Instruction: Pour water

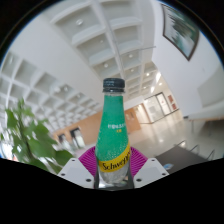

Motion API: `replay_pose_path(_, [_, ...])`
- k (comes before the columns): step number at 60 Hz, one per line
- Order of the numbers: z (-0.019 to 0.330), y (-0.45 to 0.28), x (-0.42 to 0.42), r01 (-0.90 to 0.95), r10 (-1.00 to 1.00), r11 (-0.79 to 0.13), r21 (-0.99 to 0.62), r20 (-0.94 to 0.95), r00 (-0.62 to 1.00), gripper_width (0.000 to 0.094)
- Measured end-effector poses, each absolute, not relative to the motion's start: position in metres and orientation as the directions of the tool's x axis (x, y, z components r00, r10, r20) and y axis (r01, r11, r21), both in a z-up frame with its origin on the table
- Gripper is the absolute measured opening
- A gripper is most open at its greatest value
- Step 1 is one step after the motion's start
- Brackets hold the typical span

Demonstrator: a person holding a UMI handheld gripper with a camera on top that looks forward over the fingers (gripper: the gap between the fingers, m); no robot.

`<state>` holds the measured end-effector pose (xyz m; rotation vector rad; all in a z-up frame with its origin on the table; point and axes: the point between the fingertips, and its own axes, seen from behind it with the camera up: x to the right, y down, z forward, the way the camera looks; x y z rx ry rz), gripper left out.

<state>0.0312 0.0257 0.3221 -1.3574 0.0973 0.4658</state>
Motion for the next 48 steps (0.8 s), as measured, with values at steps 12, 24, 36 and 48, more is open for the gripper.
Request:
replay_pose_path(12, [0.166,0.053,0.105,0.029,0.018,-0.115,-0.993,0.027,0.999,0.0392])
replay_pose_path(24, [0.075,0.057,0.125,0.073,0.027,-0.278,-0.958,0.068,0.997,0.0394])
replay_pose_path(36, [0.063,0.050,0.132,0.023,-0.016,-0.276,-0.961,0.028,0.999,0.0410])
replay_pose_path(48, [0.051,0.042,0.135,0.036,-0.025,-0.357,-0.933,0.048,0.999,0.0708])
